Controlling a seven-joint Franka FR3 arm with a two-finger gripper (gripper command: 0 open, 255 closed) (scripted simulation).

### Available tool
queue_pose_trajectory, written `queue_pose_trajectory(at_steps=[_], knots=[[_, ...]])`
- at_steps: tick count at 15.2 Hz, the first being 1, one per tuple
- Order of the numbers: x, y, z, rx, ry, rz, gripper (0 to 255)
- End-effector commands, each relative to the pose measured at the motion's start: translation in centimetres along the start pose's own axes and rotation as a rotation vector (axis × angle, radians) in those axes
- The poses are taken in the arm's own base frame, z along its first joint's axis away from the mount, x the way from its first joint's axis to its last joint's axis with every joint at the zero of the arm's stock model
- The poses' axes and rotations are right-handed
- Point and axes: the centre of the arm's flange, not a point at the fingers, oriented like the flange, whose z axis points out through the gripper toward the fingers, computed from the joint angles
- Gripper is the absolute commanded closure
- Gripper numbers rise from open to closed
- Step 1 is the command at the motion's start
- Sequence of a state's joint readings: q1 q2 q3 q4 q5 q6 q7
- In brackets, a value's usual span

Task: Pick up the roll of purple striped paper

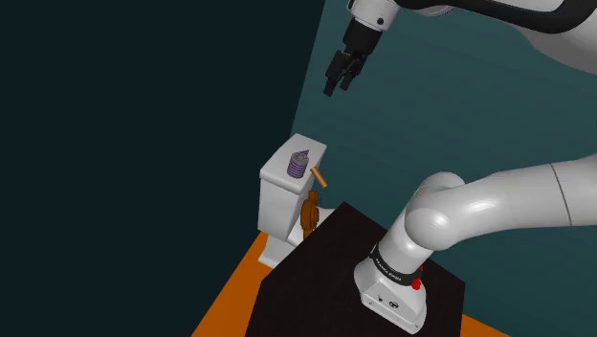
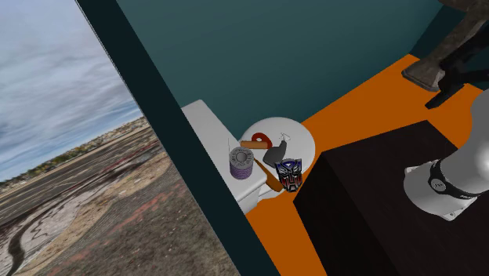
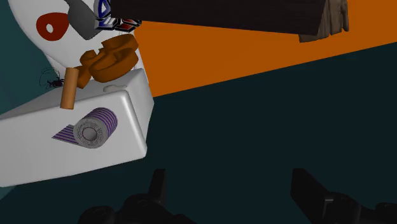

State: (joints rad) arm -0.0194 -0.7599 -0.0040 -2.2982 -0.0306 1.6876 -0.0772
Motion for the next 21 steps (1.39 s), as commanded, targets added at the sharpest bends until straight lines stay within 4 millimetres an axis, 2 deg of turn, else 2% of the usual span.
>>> queue_pose_trajectory(at_steps=[1, 11, 21], knots=[[0.0, 0.0, 0.0, 0.000, 0.000, 0.000, 0], [6.2, 5.9, 10.4, -0.001, -0.032, 0.167, 0], [10.9, 12.7, 20.9, -0.003, -0.064, 0.334, 0]])
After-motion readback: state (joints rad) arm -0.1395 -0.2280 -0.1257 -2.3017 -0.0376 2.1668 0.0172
